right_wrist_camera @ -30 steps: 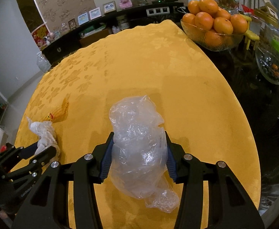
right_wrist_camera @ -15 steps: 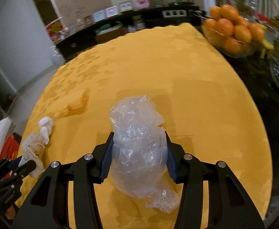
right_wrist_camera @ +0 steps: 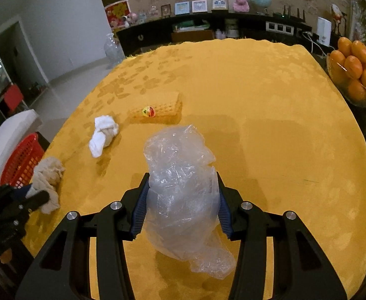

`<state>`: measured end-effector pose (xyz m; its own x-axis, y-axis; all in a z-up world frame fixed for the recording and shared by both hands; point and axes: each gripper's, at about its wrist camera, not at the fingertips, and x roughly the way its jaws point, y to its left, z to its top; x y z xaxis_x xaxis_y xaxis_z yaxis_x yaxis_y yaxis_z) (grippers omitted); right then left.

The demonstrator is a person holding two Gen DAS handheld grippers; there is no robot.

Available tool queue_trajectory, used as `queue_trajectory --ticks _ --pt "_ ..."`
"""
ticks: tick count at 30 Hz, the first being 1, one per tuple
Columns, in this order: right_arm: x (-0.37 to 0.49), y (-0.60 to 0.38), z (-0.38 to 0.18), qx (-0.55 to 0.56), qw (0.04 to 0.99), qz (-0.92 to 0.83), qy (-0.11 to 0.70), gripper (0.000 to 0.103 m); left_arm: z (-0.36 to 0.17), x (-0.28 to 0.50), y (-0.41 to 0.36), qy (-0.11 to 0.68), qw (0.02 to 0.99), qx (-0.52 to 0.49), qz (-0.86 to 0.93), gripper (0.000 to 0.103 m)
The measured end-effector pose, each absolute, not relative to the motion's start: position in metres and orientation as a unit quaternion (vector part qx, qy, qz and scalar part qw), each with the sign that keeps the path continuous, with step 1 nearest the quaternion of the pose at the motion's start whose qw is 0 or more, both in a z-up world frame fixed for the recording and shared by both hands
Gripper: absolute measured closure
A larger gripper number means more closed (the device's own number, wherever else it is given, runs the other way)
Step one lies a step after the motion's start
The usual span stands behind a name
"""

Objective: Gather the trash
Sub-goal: 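Grasp the beige crumpled cloth with left tool while right tool holds plastic bag, then carry beige cloth and plastic bag over the red wastebasket with both tools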

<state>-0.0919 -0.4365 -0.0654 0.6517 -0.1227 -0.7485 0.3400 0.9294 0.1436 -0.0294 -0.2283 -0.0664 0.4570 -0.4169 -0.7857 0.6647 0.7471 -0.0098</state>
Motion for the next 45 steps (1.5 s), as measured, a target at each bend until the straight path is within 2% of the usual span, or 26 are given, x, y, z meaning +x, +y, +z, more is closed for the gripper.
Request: queue_trajectory --ticks 13,31,39,45 --pt "-0.086 -0.395 -0.067 0.076 0.907 -0.129 0.394 0.057 -0.051 -0.012 -0.188 0.399 0.865 0.102 -0.288 0.075" --pt "-0.085 -0.346 -0.065 0.081 0.911 -0.103 0.391 0.057 -0.009 0.016 -0.118 0.382 0.894 0.082 -0.22 0.075" --pt "-0.081 -0.332 -0.059 0.076 0.912 -0.097 0.391 0.057 0.012 0.054 -0.074 0.358 0.917 0.072 -0.161 0.075" --pt "-0.069 -0.327 -0.055 0.08 0.91 -0.089 0.398 0.057 0.004 0.075 -0.039 0.368 0.922 0.033 -0.114 0.075"
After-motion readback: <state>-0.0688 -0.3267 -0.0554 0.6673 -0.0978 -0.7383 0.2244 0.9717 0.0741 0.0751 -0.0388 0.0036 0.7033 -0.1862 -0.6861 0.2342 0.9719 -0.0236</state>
